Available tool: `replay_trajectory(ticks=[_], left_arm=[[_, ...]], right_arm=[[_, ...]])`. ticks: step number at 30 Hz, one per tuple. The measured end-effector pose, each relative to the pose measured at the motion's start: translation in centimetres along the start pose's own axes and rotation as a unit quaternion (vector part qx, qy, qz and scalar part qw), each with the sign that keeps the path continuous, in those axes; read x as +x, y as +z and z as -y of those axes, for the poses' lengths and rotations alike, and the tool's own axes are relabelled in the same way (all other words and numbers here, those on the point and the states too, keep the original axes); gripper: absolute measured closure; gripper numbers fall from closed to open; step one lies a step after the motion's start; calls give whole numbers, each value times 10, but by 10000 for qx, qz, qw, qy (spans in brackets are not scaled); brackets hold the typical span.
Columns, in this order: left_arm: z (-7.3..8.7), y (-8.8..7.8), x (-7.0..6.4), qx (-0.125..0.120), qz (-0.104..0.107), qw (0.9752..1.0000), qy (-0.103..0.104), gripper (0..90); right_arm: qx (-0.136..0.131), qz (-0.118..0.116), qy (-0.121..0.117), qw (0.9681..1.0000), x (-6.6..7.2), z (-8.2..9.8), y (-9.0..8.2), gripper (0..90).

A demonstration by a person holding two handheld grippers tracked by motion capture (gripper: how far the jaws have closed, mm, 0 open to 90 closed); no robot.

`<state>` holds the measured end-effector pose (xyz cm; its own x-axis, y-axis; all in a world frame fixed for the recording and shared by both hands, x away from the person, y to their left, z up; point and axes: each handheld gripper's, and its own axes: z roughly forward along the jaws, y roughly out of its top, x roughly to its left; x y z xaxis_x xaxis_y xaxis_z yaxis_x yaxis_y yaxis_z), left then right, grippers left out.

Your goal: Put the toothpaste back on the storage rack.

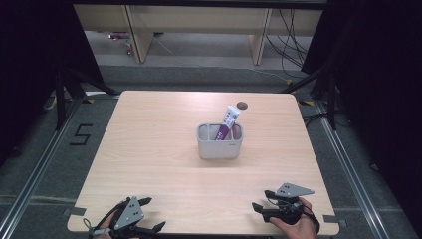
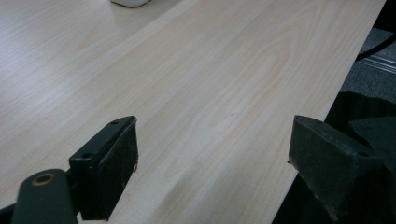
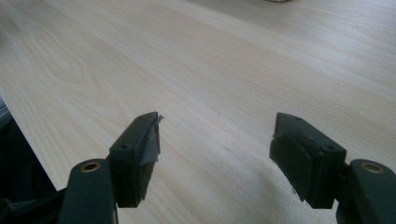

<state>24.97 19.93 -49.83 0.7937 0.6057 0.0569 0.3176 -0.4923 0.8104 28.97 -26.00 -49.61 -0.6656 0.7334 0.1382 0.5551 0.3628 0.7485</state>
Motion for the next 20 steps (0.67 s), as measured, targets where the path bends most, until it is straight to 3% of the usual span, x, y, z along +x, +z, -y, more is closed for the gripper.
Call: replay_trajectory(ticks=[1, 2, 3, 4, 5, 8, 11, 12, 19, 20], left_arm=[[0, 1, 0, -99, -9, 9999, -84, 153], [0, -1, 3, 57, -69, 9999, 78, 153], [0, 0, 2, -119, -16, 9999, -83, 153], [0, 1, 2, -152, -40, 9998, -105, 153], [0, 1, 2, -183, -94, 9998, -88, 153], [-1, -1, 3, -148, -81, 9999, -10, 153], [-1, 0, 2, -141, -61, 9999, -15, 153], [-2, -1, 3, -116, -78, 9999, 20, 153], [-2, 0, 3, -131, -80, 9999, -22, 153], [-1, 0, 2, -126, -76, 9999, -27, 153]], right_arm=[[9, -9, 0, 10000, 0, 0, 0, 330], [15, -13, -14, 10000, 0, 0, 0, 331], [70, -70, 143, 9998, 3, 0, 0, 330], [14, -17, -20, 10000, 0, 0, 0, 330], [17, -20, -32, 10000, 1, 0, 1, 330], [61, -114, -12, 9999, 1, 0, 0, 330], [61, -42, -56, 10000, 0, 0, 0, 330], [87, -90, 84, 9999, 1, 1, 0, 330], [34, 68, -40, 10000, -1, 1, 0, 326], [88, -31, 152, 9998, 2, 1, 0, 324]])
